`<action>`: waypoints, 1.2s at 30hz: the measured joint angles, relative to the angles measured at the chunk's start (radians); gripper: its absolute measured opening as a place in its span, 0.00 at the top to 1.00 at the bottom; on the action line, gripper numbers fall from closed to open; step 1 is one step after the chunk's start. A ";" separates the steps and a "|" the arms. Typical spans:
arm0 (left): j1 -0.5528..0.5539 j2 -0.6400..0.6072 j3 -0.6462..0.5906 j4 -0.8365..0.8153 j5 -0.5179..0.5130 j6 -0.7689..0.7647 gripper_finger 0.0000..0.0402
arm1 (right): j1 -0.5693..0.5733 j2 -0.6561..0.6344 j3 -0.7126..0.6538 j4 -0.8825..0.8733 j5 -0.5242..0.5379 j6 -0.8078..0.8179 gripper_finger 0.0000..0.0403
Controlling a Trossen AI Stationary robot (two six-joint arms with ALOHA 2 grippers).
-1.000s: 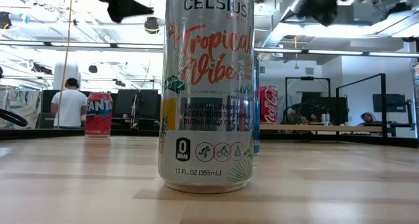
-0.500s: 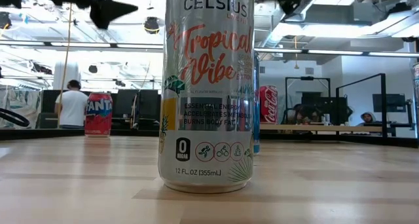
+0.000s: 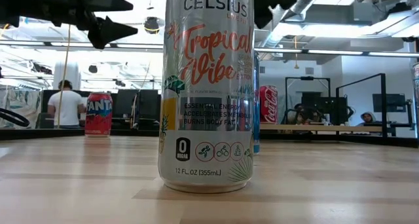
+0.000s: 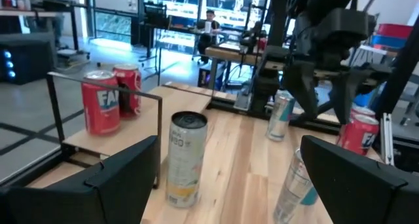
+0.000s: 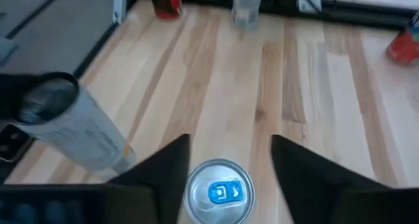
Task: Place canned beverage on shelf
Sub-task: Put the bottom left blue soda can on the shelf
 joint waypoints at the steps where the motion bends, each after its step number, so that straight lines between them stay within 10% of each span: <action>1: 0.000 0.000 0.000 -0.001 0.003 0.000 0.12 | 0.000 0.016 0.009 -0.009 0.000 -0.002 0.34; 10: 0.001 0.000 0.000 0.000 0.003 0.000 0.12 | 0.000 0.106 0.072 -0.139 -0.007 -0.051 0.08; 36: 0.001 -0.001 0.000 -0.003 0.003 0.000 0.12 | -0.005 0.174 0.009 -0.049 -0.002 -0.033 0.07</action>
